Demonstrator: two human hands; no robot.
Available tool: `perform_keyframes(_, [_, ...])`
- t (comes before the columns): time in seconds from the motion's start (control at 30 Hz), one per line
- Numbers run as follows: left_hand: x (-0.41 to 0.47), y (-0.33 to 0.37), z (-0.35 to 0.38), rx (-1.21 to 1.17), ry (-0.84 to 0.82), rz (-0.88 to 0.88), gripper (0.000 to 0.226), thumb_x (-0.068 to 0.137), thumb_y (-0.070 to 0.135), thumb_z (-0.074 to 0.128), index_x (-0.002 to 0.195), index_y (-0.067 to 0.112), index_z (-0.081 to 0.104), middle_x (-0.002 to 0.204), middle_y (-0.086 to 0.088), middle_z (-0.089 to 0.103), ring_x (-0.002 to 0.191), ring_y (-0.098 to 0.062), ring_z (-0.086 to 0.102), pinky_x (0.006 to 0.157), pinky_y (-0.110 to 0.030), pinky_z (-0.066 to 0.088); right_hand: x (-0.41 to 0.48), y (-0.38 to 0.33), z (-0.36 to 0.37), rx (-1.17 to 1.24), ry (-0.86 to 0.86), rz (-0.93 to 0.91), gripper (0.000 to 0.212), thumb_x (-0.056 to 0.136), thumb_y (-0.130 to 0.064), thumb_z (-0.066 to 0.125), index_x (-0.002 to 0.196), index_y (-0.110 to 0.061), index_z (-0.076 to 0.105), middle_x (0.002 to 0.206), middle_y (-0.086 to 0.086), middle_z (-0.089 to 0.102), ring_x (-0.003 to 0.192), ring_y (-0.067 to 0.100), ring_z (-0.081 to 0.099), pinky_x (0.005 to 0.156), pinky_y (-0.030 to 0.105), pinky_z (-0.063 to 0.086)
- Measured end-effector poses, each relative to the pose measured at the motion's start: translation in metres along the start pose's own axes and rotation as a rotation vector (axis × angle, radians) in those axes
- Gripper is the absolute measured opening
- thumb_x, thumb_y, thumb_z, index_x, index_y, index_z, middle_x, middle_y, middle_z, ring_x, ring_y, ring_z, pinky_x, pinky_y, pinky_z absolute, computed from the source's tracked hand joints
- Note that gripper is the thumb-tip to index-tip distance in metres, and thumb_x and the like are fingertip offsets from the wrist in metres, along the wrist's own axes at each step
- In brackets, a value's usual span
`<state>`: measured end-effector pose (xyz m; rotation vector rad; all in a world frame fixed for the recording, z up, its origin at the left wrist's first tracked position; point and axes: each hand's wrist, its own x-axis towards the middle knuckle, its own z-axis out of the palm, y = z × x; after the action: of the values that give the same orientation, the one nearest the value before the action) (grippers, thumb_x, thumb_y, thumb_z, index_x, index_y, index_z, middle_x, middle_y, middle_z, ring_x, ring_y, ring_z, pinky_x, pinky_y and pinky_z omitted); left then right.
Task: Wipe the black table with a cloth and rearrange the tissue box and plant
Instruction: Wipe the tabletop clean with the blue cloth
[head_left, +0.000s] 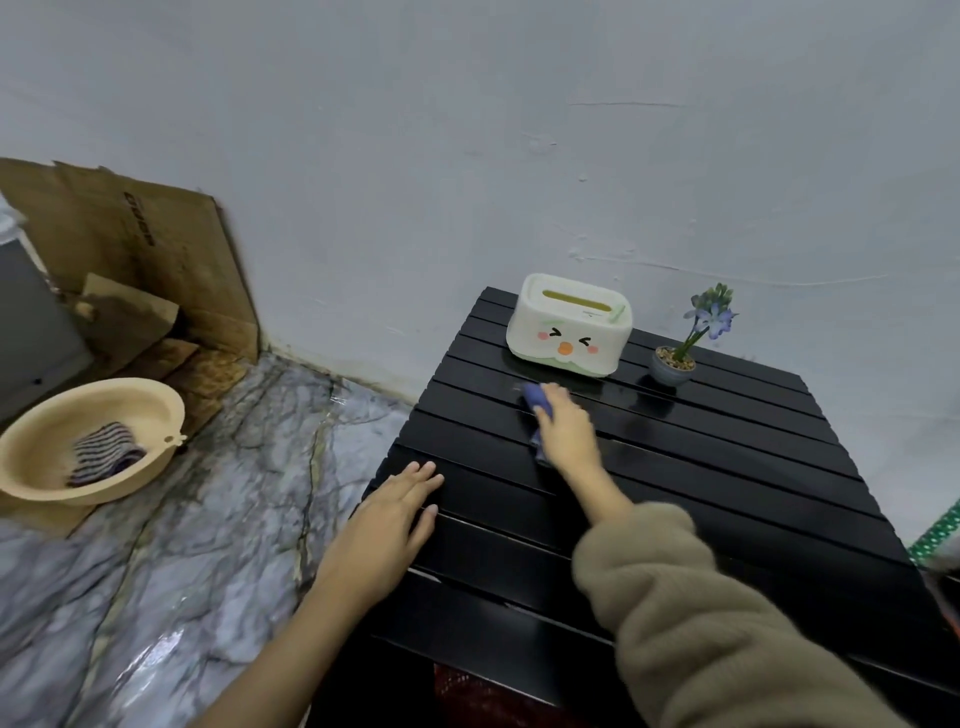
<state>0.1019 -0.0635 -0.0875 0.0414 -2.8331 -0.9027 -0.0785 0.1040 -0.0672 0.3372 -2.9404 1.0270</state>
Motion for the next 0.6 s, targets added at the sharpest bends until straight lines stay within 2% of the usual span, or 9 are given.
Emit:
perform_keyframes(0.07, [0.000, -0.001, 0.000, -0.001, -0.003, -0.002, 0.075, 0.075, 0.054, 0.007, 0.135, 0.022, 0.040, 0.148, 0.007, 0.036, 0.140, -0.005, 0.021, 0.113, -0.017, 0.009, -0.006, -0.045, 0.030, -0.005, -0.120, -0.146, 0.040, 0.093, -0.017, 0.044, 0.133, -0.014, 0.041, 0.140, 0.010, 0.046, 0.117, 0.030, 0.053, 0.097, 0.032, 0.042])
perform_keyframes(0.13, [0.001, 0.000, -0.001, 0.002, -0.006, 0.001, 0.075, 0.075, 0.053, 0.007, 0.135, 0.021, 0.041, 0.148, 0.005, 0.036, 0.140, -0.006, 0.022, 0.113, -0.017, 0.009, -0.016, -0.071, 0.051, -0.018, -0.235, -0.265, 0.041, 0.094, -0.017, 0.044, 0.134, -0.015, 0.040, 0.147, 0.007, 0.038, 0.131, 0.028, 0.040, 0.107, 0.037, 0.032])
perform_keyframes(0.23, [-0.001, 0.000, -0.002, -0.006, -0.011, 0.001, 0.069, 0.079, 0.051, 0.012, 0.134, 0.021, 0.041, 0.148, 0.004, 0.037, 0.140, -0.007, 0.022, 0.112, -0.017, 0.010, -0.036, -0.064, 0.051, -0.003, -0.351, -0.370, 0.041, 0.093, -0.014, 0.045, 0.134, -0.016, 0.040, 0.147, 0.007, 0.037, 0.136, 0.022, 0.032, 0.114, 0.035, 0.024])
perform_keyframes(0.37, [-0.001, 0.003, -0.003, -0.030, 0.008, -0.006, 0.040, 0.095, 0.026, 0.037, 0.134, 0.019, 0.041, 0.148, 0.004, 0.036, 0.140, -0.008, 0.022, 0.112, -0.017, 0.009, -0.059, -0.015, 0.010, 0.069, -0.301, -0.298, 0.042, 0.092, -0.012, 0.048, 0.133, -0.018, 0.043, 0.145, 0.005, 0.040, 0.135, 0.019, 0.035, 0.114, 0.031, 0.024])
perform_keyframes(0.4, [-0.002, 0.004, -0.003, -0.037, 0.011, -0.008, 0.040, 0.095, 0.023, 0.038, 0.135, 0.019, 0.041, 0.149, 0.004, 0.035, 0.140, -0.008, 0.022, 0.112, -0.017, 0.009, -0.063, 0.001, -0.005, 0.070, -0.260, -0.258, 0.042, 0.092, -0.011, 0.049, 0.132, -0.017, 0.043, 0.145, 0.006, 0.041, 0.134, 0.019, 0.036, 0.112, 0.028, 0.025])
perform_keyframes(0.47, [-0.002, 0.005, -0.004, -0.036, 0.000, -0.012, 0.040, 0.095, 0.022, 0.038, 0.135, 0.019, 0.041, 0.149, 0.004, 0.034, 0.141, -0.009, 0.022, 0.113, -0.019, 0.010, -0.072, 0.036, -0.039, 0.055, -0.150, -0.135, 0.041, 0.091, -0.009, 0.050, 0.131, -0.014, 0.045, 0.143, 0.009, 0.043, 0.126, 0.026, 0.047, 0.099, 0.021, 0.038])
perform_keyframes(0.53, [-0.003, 0.006, -0.004, -0.032, -0.005, -0.016, 0.040, 0.095, 0.021, 0.038, 0.135, 0.018, 0.041, 0.149, 0.002, 0.035, 0.141, -0.010, 0.022, 0.114, -0.021, 0.011, -0.085, 0.076, -0.075, 0.043, -0.019, 0.028, 0.039, 0.091, -0.007, 0.050, 0.129, -0.010, 0.047, 0.137, 0.015, 0.049, 0.106, 0.036, 0.060, 0.070, 0.008, 0.045])
perform_keyframes(0.57, [-0.003, 0.006, -0.004, -0.029, -0.006, -0.018, 0.040, 0.095, 0.021, 0.038, 0.135, 0.017, 0.041, 0.149, 0.001, 0.035, 0.141, -0.011, 0.023, 0.114, -0.022, 0.012, -0.093, 0.096, -0.092, 0.037, 0.047, 0.108, 0.039, 0.090, -0.006, 0.051, 0.129, -0.009, 0.047, 0.133, 0.019, 0.052, 0.099, 0.039, 0.063, 0.062, 0.008, 0.048])
perform_keyframes(0.6, [-0.003, 0.007, -0.004, -0.023, -0.007, -0.019, 0.040, 0.095, 0.020, 0.038, 0.135, 0.017, 0.041, 0.149, 0.000, 0.035, 0.141, -0.012, 0.023, 0.115, -0.023, 0.012, -0.101, 0.114, -0.107, 0.017, 0.116, 0.183, 0.038, 0.090, -0.007, 0.051, 0.128, -0.007, 0.048, 0.131, 0.022, 0.053, 0.099, 0.040, 0.062, 0.068, 0.016, 0.053])
